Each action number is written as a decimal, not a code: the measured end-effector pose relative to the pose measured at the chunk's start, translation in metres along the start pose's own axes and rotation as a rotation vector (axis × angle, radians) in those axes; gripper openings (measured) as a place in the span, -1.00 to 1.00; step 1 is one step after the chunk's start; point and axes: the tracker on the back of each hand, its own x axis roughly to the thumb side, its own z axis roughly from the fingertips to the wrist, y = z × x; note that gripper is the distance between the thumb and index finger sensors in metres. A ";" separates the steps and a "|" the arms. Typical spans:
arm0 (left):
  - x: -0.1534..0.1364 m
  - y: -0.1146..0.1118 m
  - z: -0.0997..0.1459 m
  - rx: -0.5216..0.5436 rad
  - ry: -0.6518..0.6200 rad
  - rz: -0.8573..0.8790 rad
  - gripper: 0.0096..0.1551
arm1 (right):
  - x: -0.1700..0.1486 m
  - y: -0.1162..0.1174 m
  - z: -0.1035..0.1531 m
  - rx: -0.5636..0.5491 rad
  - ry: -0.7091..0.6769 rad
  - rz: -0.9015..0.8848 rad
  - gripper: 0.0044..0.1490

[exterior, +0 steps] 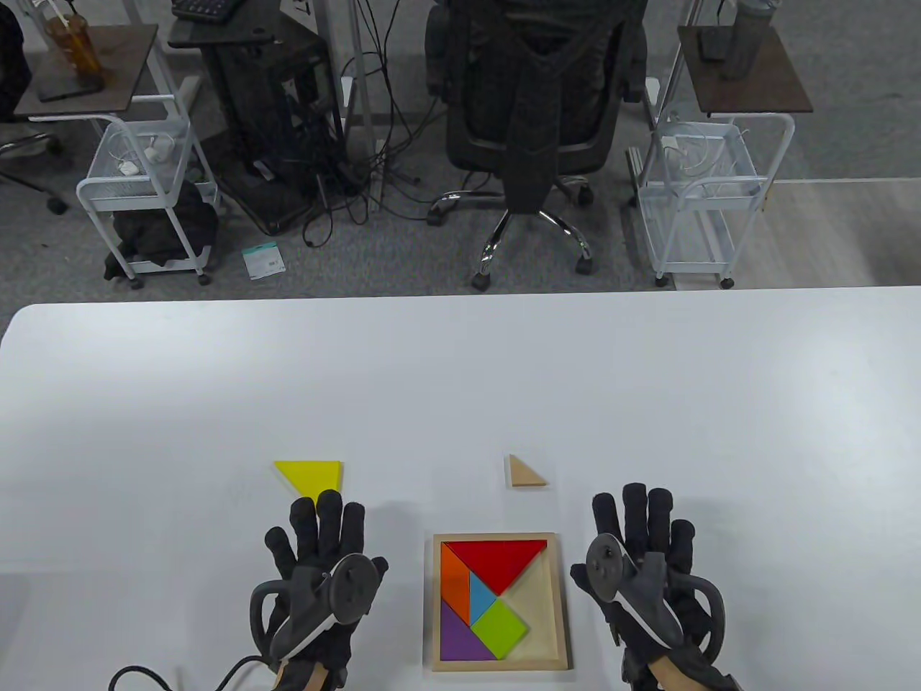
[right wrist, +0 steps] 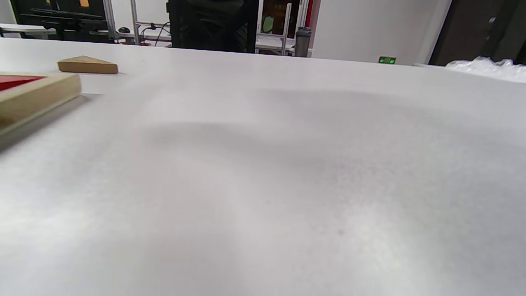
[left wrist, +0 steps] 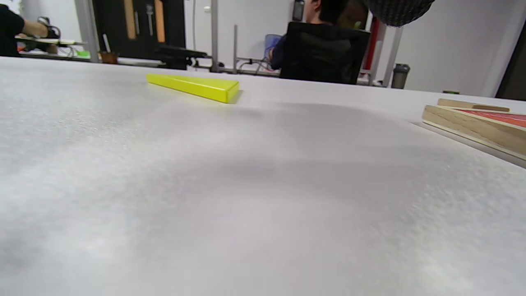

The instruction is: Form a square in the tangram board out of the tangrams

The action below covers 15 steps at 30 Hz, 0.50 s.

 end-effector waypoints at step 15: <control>-0.040 0.020 -0.078 -0.263 0.513 0.099 0.23 | -0.016 0.004 -0.002 0.042 0.027 -0.030 0.17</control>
